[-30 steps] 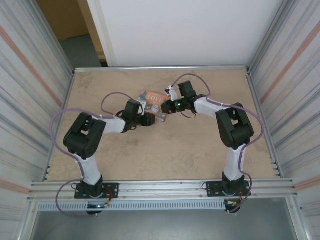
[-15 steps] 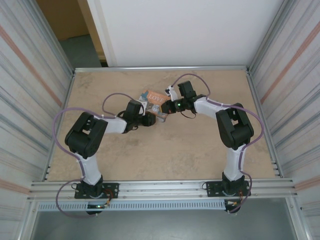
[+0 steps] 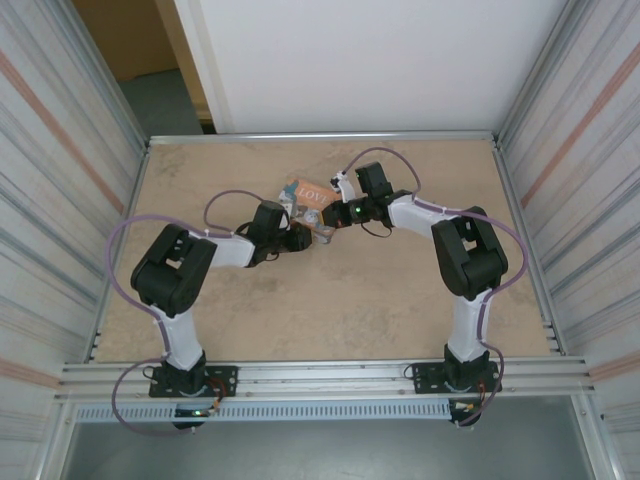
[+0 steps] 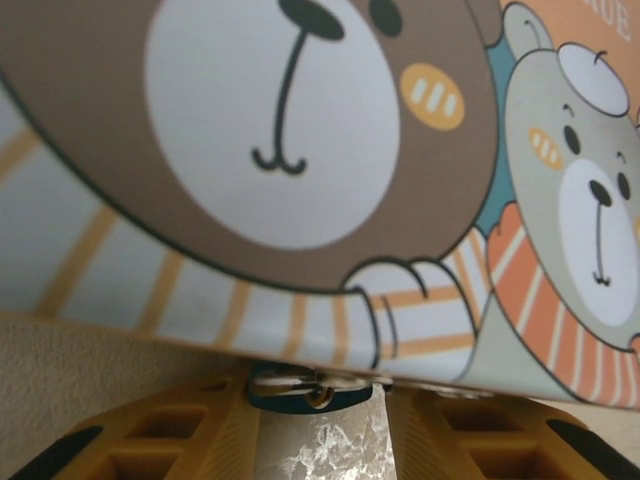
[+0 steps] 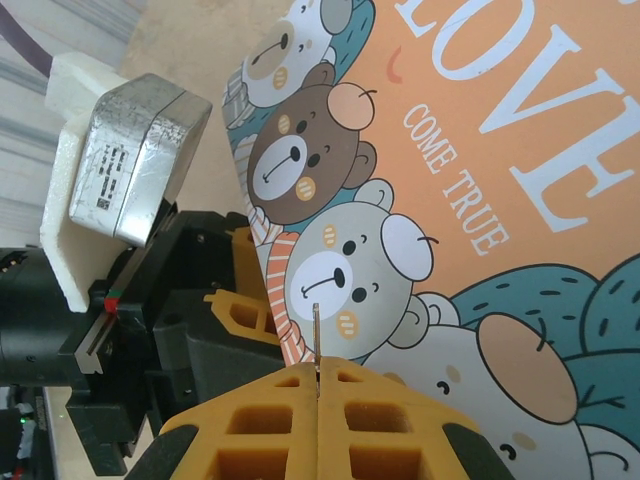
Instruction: Unlock a padlock with a key
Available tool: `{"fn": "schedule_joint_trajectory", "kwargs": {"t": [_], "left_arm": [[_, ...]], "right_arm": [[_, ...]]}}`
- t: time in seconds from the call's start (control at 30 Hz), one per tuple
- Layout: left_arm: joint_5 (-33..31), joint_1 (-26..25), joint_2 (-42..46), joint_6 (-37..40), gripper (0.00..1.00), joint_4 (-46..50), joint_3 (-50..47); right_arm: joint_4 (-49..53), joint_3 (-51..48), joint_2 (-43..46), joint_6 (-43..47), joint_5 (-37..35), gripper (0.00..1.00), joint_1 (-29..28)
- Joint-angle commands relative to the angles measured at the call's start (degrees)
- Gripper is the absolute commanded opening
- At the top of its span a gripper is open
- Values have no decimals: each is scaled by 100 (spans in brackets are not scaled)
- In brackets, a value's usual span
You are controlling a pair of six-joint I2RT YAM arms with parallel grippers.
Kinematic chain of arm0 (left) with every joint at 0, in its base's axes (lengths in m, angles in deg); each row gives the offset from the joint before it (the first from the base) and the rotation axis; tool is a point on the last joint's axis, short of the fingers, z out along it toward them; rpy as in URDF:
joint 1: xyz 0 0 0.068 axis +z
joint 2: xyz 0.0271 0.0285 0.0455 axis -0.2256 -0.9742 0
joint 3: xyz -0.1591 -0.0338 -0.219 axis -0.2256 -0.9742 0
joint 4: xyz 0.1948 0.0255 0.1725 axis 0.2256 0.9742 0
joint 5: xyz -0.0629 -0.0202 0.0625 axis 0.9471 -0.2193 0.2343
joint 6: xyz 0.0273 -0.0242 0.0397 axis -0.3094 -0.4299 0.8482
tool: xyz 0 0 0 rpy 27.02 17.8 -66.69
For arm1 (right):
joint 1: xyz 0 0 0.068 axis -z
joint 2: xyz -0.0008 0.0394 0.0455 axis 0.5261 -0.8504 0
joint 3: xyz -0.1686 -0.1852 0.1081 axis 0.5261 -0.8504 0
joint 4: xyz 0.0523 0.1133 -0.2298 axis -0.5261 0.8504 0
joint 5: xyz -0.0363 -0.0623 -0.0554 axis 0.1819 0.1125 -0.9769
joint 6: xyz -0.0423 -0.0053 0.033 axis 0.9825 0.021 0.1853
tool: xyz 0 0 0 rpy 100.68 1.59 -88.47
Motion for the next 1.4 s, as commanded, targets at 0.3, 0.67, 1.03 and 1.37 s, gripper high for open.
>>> {"fn": "schedule_joint_trajectory", "kwargs": {"t": [0.3, 0.67, 1.03, 1.37], "left_arm": [[-1, -104, -64, -234, 25, -311, 114], [485, -175, 208, -707, 23, 765, 400], [998, -175, 369, -1392, 22, 1085, 532], [1239, -175, 378, -1838, 21, 1329, 693]], "right_arm": [[372, -246, 349, -17, -129, 0, -151], [486, -1002, 1498, 526, -459, 0, -145], [636, -2098, 2354, 1175, -1355, 0, -608], [122, -2668, 2346, 1455, -1856, 0, -1046]]}}
